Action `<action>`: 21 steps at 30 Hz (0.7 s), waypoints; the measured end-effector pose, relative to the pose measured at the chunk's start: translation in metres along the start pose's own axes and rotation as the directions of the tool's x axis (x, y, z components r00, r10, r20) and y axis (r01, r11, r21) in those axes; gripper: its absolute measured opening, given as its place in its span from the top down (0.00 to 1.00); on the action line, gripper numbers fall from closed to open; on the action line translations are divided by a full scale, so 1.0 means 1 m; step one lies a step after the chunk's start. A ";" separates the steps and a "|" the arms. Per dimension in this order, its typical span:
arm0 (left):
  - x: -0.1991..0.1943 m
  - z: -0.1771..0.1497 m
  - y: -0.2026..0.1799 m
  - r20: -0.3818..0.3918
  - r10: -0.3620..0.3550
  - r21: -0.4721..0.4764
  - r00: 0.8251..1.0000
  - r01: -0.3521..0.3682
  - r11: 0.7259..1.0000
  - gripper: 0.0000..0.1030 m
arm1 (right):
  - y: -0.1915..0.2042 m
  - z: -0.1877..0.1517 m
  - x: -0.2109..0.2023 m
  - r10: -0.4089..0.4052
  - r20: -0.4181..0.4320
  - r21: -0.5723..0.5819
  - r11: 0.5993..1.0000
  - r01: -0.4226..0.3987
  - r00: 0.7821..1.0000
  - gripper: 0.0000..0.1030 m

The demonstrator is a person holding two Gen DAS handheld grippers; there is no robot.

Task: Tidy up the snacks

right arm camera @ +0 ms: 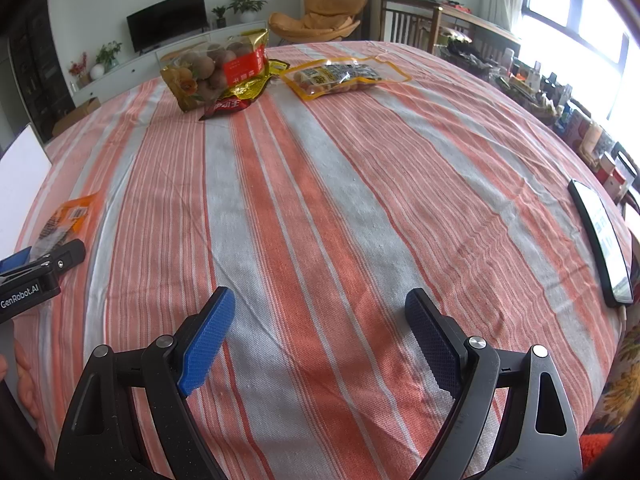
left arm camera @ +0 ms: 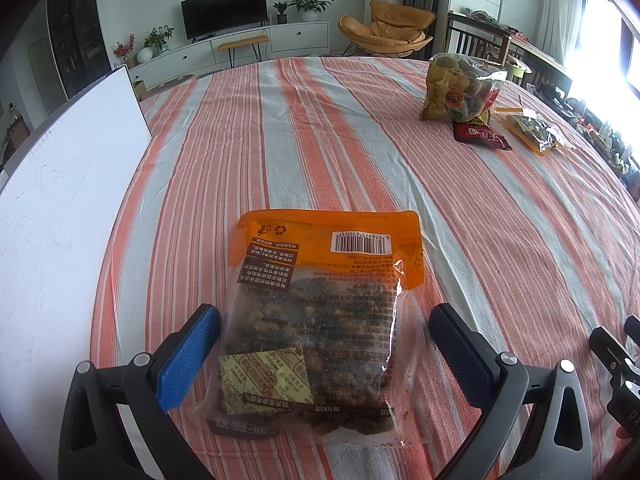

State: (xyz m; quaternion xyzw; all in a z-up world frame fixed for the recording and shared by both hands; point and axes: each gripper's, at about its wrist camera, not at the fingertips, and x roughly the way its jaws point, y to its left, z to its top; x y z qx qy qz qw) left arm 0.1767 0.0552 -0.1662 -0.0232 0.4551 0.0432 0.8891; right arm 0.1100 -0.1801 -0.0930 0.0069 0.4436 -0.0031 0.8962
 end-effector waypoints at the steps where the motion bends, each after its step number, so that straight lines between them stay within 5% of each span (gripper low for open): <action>1: 0.000 0.000 0.000 0.000 0.000 0.000 1.000 0.000 1.000 0.00 | 0.000 0.000 0.000 0.000 0.000 0.000 1.000 0.000 1.000 0.13; 7: 0.000 0.000 0.000 0.000 0.000 0.000 1.000 0.000 1.000 0.00 | 0.000 0.002 0.000 0.009 -0.008 0.000 1.000 -0.009 1.000 0.14; 10: 0.000 0.000 0.000 0.000 0.000 0.000 1.000 0.000 1.000 0.00 | -0.007 0.022 -0.004 0.089 0.006 0.059 0.994 -0.089 0.996 0.14; 16: 0.000 0.000 0.000 0.000 0.000 0.000 1.000 0.000 1.000 0.00 | 0.004 0.129 -0.007 0.296 0.161 0.166 0.932 -0.322 0.941 0.14; 18: 0.000 0.000 0.000 0.000 0.000 0.000 1.000 0.000 1.000 0.00 | 0.016 0.171 0.015 0.364 0.141 0.203 0.900 -0.387 0.921 0.14; 21: 0.001 0.000 0.000 0.000 0.000 0.000 1.000 0.000 1.000 0.00 | 0.034 0.218 0.061 0.382 0.074 0.286 0.877 -0.386 0.921 0.14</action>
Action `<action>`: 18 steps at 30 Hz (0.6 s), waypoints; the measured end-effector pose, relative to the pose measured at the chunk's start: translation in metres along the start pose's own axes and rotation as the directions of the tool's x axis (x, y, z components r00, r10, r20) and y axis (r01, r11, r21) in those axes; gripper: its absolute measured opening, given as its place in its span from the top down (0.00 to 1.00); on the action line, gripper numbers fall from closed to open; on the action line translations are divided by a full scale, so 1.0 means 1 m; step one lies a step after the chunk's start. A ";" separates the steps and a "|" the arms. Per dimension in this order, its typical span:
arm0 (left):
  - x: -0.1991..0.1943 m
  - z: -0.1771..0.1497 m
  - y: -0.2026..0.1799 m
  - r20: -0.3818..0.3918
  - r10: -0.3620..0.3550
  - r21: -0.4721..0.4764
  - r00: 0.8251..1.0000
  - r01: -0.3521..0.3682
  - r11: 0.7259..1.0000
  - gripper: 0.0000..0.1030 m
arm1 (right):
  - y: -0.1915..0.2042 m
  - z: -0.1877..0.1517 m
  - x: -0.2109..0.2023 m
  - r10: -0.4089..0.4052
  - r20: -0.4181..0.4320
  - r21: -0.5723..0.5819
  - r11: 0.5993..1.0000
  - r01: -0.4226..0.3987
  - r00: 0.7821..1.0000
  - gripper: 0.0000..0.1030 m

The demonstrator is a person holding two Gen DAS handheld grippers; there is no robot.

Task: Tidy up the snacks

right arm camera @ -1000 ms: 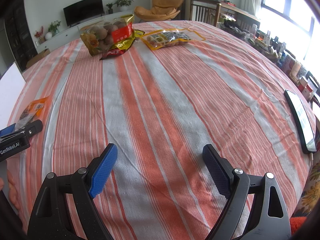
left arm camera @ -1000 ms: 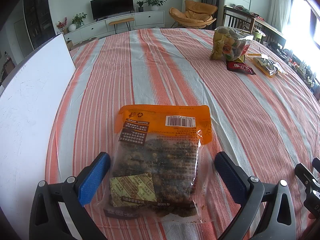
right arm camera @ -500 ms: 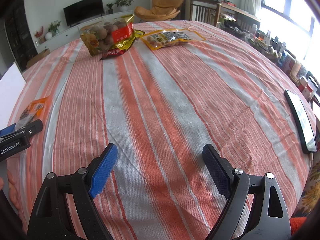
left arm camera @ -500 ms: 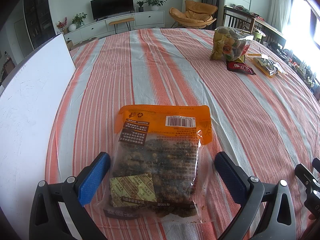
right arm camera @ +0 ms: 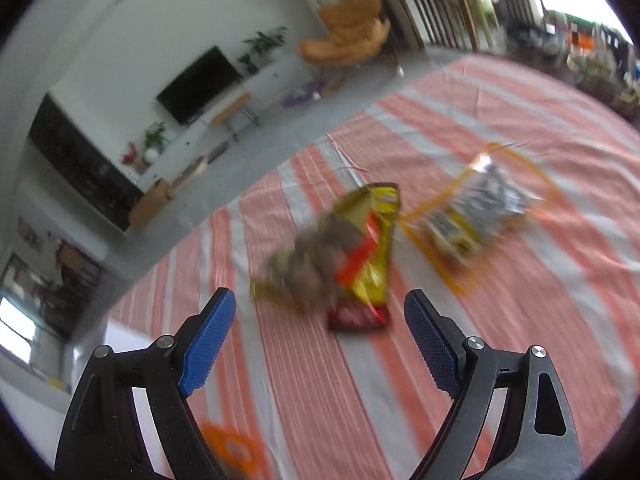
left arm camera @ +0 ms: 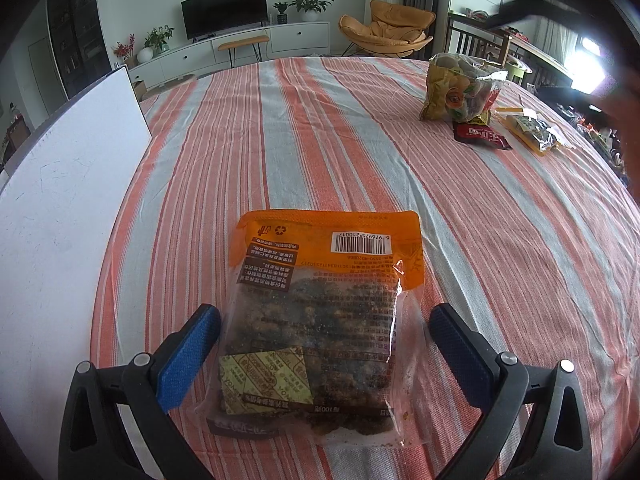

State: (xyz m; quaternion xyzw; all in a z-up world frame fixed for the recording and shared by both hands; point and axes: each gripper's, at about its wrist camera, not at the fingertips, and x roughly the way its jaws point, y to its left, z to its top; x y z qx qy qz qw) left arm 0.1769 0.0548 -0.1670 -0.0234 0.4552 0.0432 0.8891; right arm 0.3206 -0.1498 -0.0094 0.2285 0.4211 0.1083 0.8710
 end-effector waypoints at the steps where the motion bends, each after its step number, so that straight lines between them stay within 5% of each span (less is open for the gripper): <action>1: -0.001 0.000 0.000 0.000 0.000 0.000 1.000 0.000 1.000 0.00 | 0.002 0.010 0.020 -0.007 -0.019 0.039 0.999 0.007 1.000 0.14; 5: -0.002 0.000 0.001 0.000 0.000 -0.001 1.000 0.000 1.000 0.00 | 0.000 0.017 0.074 -0.044 -0.116 0.081 0.995 0.053 0.992 0.13; 8: -0.001 0.000 0.001 0.000 0.000 -0.001 1.000 0.000 1.000 0.00 | -0.019 0.014 0.078 0.040 -0.092 0.131 0.991 -0.028 0.995 0.21; 9: -0.001 0.001 0.001 0.000 0.000 -0.002 1.000 0.000 1.000 0.00 | -0.023 0.013 0.073 0.065 -0.086 0.114 0.992 -0.055 0.994 0.50; 11: 0.000 0.001 0.000 0.000 0.001 -0.002 1.000 -0.001 1.000 0.00 | -0.027 0.015 0.055 0.130 -0.073 0.041 0.991 -0.128 0.989 0.90; 15: 0.000 0.001 0.000 0.000 0.002 -0.002 1.000 -0.002 1.000 0.00 | -0.041 0.010 0.014 0.262 -0.133 -0.044 0.962 -0.270 0.956 0.95; 18: -0.001 0.001 0.000 0.000 0.002 -0.002 1.000 -0.002 1.000 0.00 | -0.067 -0.006 -0.020 0.262 -0.208 -0.083 0.955 -0.284 0.942 0.95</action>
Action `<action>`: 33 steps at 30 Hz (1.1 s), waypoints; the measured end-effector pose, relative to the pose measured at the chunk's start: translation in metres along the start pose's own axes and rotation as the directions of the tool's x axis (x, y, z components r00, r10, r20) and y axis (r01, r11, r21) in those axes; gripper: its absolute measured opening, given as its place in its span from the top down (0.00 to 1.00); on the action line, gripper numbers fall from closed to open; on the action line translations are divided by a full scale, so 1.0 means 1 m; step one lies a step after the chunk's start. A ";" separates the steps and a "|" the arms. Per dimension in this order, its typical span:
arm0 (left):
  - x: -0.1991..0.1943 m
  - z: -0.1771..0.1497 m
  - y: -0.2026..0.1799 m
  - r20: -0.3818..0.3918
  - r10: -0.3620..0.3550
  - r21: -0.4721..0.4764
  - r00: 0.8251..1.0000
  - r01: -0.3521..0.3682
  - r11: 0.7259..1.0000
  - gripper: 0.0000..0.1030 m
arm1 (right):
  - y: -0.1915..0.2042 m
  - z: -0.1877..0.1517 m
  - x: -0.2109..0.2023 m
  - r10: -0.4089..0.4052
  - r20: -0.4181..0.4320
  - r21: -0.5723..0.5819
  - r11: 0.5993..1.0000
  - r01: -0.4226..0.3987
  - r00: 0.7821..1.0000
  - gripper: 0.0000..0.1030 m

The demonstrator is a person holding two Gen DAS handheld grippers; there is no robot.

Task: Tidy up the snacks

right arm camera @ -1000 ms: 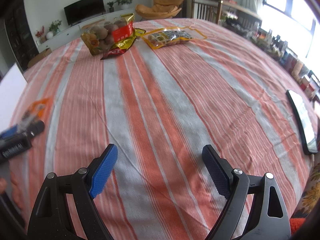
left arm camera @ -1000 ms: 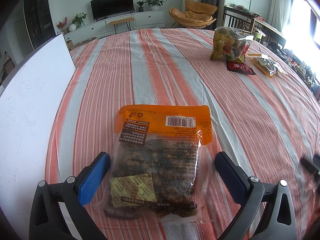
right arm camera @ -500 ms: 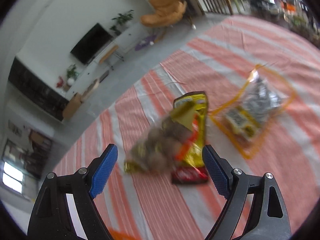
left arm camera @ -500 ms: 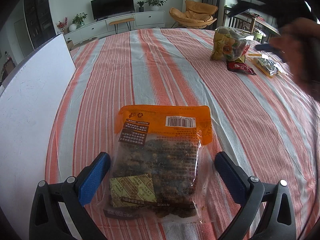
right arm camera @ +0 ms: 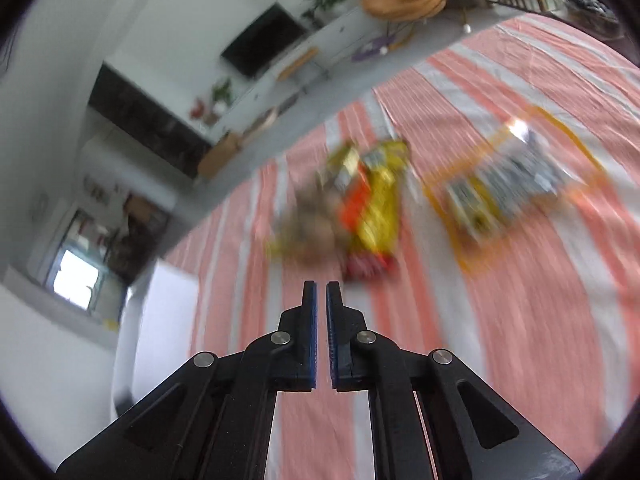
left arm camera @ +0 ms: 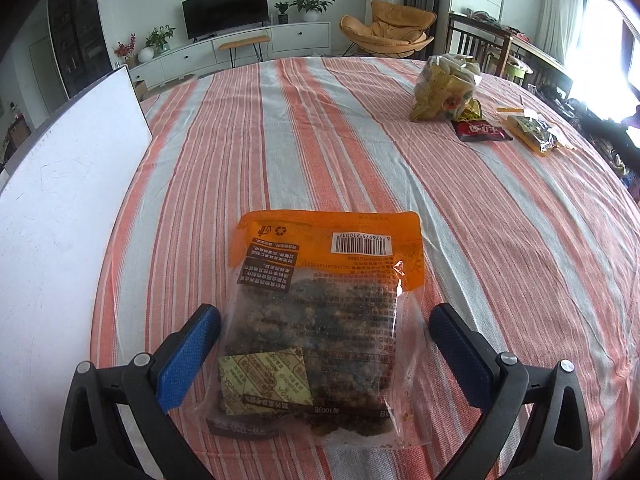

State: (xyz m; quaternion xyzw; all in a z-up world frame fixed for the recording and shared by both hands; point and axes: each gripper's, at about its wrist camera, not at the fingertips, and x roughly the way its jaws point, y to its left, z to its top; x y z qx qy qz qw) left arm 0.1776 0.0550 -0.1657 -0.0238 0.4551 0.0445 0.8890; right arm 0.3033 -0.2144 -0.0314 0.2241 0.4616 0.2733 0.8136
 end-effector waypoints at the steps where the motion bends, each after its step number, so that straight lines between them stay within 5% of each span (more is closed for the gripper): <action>1: 0.000 0.000 0.000 0.000 0.001 0.000 1.000 -0.001 1.000 0.00 | -0.012 -0.011 -0.013 -0.039 -0.017 0.015 0.999 0.039 0.999 0.91; 3: 0.000 0.000 0.000 0.000 0.005 -0.008 1.000 -0.005 1.000 0.00 | -0.027 -0.021 -0.027 -0.160 -0.023 0.024 0.987 0.160 0.987 0.83; 4: 0.001 0.000 -0.001 0.000 0.008 -0.012 1.000 -0.008 1.000 0.00 | -0.030 -0.023 -0.030 -0.228 -0.024 0.019 0.973 0.229 0.973 0.59; 6: 0.000 0.000 0.000 0.000 0.009 -0.014 1.000 -0.009 1.000 0.00 | -0.027 -0.021 -0.034 -0.286 -0.005 0.032 0.958 0.286 0.958 0.27; 9: 0.000 0.000 0.000 0.000 0.009 -0.014 1.000 -0.009 1.000 0.00 | -0.002 -0.006 -0.030 -0.264 0.079 0.063 0.964 0.259 0.961 0.27; 14: 0.000 0.000 0.000 0.000 0.009 -0.014 1.000 -0.009 1.000 0.00 | 0.055 0.039 0.037 -0.251 0.083 0.098 0.965 0.243 0.964 0.27; 21: 0.000 0.000 0.000 -0.001 0.010 -0.015 1.000 -0.010 1.000 0.00 | 0.084 0.048 0.133 -0.534 0.026 0.041 0.845 0.533 0.845 0.30; 22: 0.000 0.000 0.000 -0.001 0.009 -0.015 1.000 -0.009 1.000 0.00 | 0.076 0.044 0.141 -0.517 0.003 0.039 0.856 0.516 0.856 0.42; 26: 0.001 0.000 0.000 -0.001 0.009 -0.015 1.000 -0.009 1.000 0.00 | 0.053 0.029 0.108 -0.392 0.053 0.054 0.919 0.390 0.918 0.47; 29: 0.001 0.000 0.000 -0.001 0.009 -0.015 1.000 -0.009 1.000 0.00 | 0.029 0.010 0.065 -0.137 0.026 0.104 0.986 0.134 0.990 0.48; 31: 0.000 0.000 0.000 -0.001 0.009 -0.015 1.000 -0.009 1.000 0.00 | 0.010 -0.015 0.029 0.073 -0.040 0.144 0.987 -0.066 0.997 0.47; 33: 0.001 0.000 0.000 -0.001 0.009 -0.015 1.000 -0.009 1.000 0.00 | -0.010 -0.041 0.004 0.204 -0.120 0.185 0.966 -0.180 0.972 0.45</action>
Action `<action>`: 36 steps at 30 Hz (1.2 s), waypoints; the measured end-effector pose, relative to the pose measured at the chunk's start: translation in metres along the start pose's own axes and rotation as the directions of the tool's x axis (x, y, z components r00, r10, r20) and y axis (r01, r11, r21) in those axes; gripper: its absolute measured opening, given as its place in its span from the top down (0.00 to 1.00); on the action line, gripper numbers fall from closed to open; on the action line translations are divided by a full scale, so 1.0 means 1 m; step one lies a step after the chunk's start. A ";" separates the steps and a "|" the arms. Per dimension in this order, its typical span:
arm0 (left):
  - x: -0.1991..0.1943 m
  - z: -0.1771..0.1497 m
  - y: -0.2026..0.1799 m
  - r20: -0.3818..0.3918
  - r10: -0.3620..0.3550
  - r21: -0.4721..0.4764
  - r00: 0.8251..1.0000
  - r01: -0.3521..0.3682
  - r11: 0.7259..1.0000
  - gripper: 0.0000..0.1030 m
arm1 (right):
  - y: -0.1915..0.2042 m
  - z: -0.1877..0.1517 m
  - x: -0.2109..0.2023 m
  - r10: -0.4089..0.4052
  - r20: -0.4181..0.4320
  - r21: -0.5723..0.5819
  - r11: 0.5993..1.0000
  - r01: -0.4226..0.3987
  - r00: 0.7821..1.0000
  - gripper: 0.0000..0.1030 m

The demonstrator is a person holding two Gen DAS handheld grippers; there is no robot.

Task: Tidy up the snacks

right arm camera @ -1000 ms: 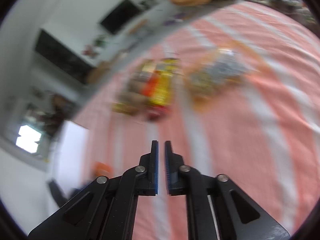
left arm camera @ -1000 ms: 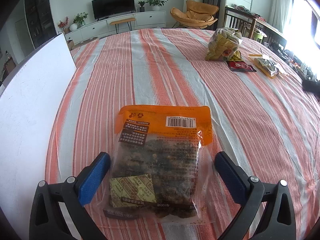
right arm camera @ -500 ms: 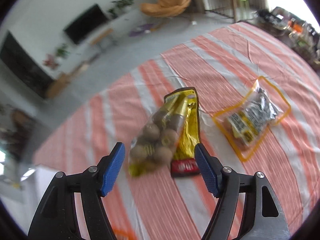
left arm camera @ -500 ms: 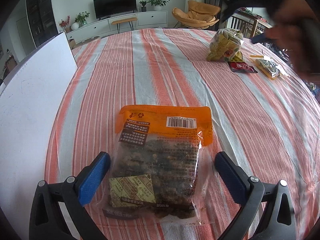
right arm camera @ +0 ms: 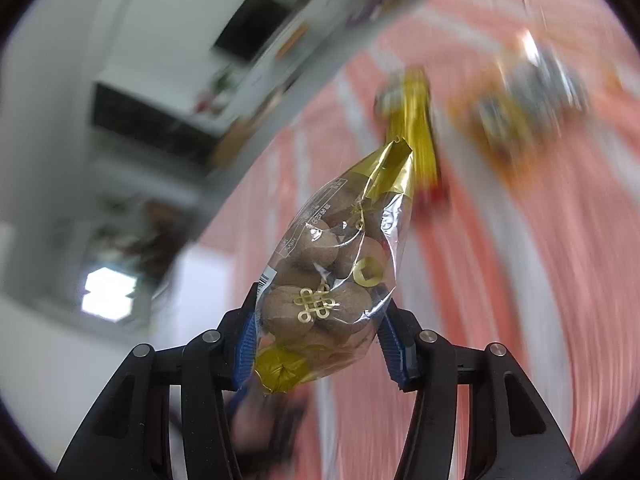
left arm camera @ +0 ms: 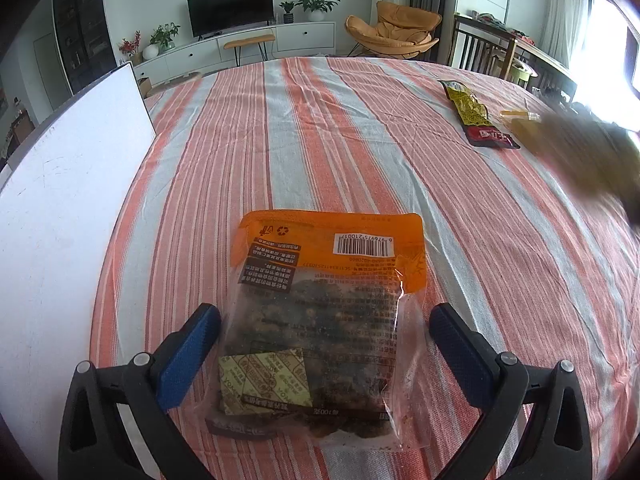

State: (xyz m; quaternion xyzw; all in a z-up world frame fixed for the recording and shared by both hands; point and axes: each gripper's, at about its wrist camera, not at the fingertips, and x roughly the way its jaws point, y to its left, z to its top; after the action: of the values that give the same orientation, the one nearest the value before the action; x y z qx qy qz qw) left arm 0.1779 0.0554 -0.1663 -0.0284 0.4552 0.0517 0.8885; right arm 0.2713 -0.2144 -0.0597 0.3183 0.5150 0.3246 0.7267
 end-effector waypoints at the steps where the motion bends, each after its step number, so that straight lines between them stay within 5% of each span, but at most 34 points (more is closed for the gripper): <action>1: 0.000 0.000 0.000 0.000 0.000 0.000 1.000 0.000 1.000 0.00 | -0.018 -0.019 -0.015 0.016 -0.053 0.028 1.000 -0.014 0.998 0.43; 4: 0.000 0.000 0.000 0.000 0.000 0.000 1.000 0.000 1.000 0.00 | -0.050 -0.050 -0.043 -0.218 -0.041 -0.003 0.976 0.218 0.975 0.33; 5: 0.000 0.000 0.000 0.000 0.000 0.000 1.000 0.000 1.000 0.00 | -0.059 -0.060 -0.055 -0.239 -0.006 -0.006 0.971 0.239 0.971 0.25; 9: 0.000 0.000 0.000 0.000 0.000 0.000 1.000 0.000 1.000 0.00 | -0.068 -0.086 -0.099 -0.278 0.155 0.051 0.961 0.273 0.948 0.25; 12: 0.000 0.000 0.000 0.000 0.000 0.000 1.000 0.000 1.000 0.00 | -0.055 -0.108 -0.123 -0.398 0.293 0.042 0.914 0.404 0.869 0.25; 16: -0.001 0.000 0.000 0.000 0.000 0.000 1.000 0.000 1.000 0.00 | -0.046 -0.133 -0.130 -0.583 0.316 0.134 0.809 0.573 0.749 0.25; 20: -0.001 0.000 0.000 0.000 0.000 0.000 1.000 0.000 1.000 0.00 | -0.037 -0.145 -0.126 -0.613 0.375 0.109 0.774 0.623 0.696 0.25; 23: -0.001 0.000 0.000 0.000 0.000 0.000 1.000 0.000 1.000 0.00 | -0.033 -0.146 -0.126 -0.598 0.416 0.083 0.775 0.626 0.685 0.25; 29: -0.001 0.000 0.000 0.000 -0.001 0.000 1.000 0.001 1.000 0.00 | -0.023 -0.144 -0.116 -0.570 0.427 0.016 0.781 0.624 0.702 0.25; 36: 0.000 0.001 0.000 -0.001 -0.002 -0.002 1.000 0.002 1.000 0.00 | 0.004 -0.098 -0.108 -0.506 0.331 -0.161 0.801 0.576 0.796 0.25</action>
State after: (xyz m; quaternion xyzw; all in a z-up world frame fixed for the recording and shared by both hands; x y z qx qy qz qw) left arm 0.1787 0.0554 -0.1658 -0.0297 0.4556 0.0510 0.8882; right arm 0.1491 -0.2857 -0.0248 0.1020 0.4343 0.1176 0.8872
